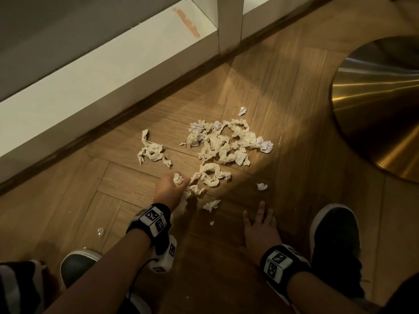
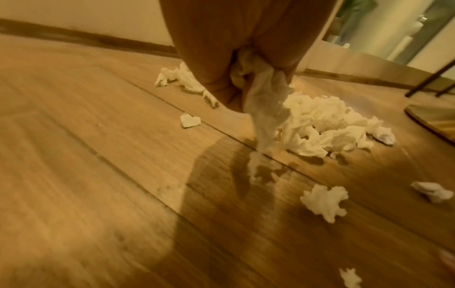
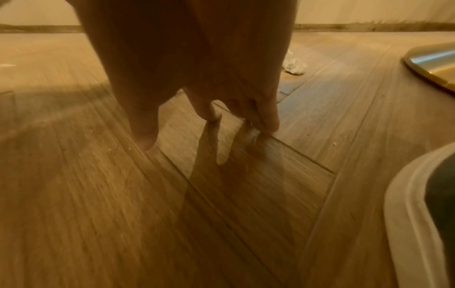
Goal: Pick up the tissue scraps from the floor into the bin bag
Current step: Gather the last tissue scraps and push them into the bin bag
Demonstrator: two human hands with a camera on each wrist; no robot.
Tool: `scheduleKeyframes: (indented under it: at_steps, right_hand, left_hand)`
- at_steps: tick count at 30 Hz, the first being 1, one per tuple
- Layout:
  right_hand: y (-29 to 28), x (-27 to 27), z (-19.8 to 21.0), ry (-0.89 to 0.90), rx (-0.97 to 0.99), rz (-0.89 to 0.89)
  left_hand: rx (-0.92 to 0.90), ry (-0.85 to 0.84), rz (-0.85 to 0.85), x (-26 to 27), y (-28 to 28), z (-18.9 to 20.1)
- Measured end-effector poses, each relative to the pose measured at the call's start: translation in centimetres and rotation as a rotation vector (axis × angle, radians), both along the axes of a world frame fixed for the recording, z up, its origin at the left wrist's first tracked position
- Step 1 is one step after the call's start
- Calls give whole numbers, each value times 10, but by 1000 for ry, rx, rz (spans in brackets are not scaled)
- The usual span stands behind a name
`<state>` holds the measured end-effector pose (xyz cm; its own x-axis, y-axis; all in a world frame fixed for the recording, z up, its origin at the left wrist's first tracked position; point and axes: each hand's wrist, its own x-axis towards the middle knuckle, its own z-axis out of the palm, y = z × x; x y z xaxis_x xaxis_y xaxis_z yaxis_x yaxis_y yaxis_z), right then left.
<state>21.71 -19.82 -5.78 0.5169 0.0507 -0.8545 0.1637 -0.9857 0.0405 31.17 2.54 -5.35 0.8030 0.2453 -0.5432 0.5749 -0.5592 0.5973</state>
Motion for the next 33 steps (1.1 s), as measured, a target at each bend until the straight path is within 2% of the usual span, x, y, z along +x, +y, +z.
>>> scheduleKeyframes:
  at_steps: [2,4,7,10,14,17,21,25,29,31,33]
  right_hand:
    - [3,14,12,43,-10,13]
    - [4,37,26,45,45,9]
    - [9,81,35,-177,214,-72]
    - [29,110,29,-384,334,-66]
    - [60,124,7,-411,374,4]
    - [77,125,-7,-484,391,85]
    - [84,135,-18,-448,461,-18]
    - [75,142,-13,-391,490,-193]
    - [63,127,15,-372,660,-436]
    - [58,112,37,-334,689,-429]
    - [55,92,63,-328,644,-292]
  left_hand:
    - [75,-6,-64,4,-5,4]
    - [76,2,-39,7,-5,2]
    - [47,50,110,-1,-1,0]
    - [15,119,171,-26,3,-6]
    - [-84,212,141,-76,-2,-8]
    - [-307,273,344,-115,-6,-10]
    - [-484,373,568,-149,-8,-23]
    - [-631,395,651,-152,-4,-10]
    - [-657,405,705,-143,0,-1]
    - [-692,369,782,-138,-2,15]
    - [-671,296,808,-137,-6,39]
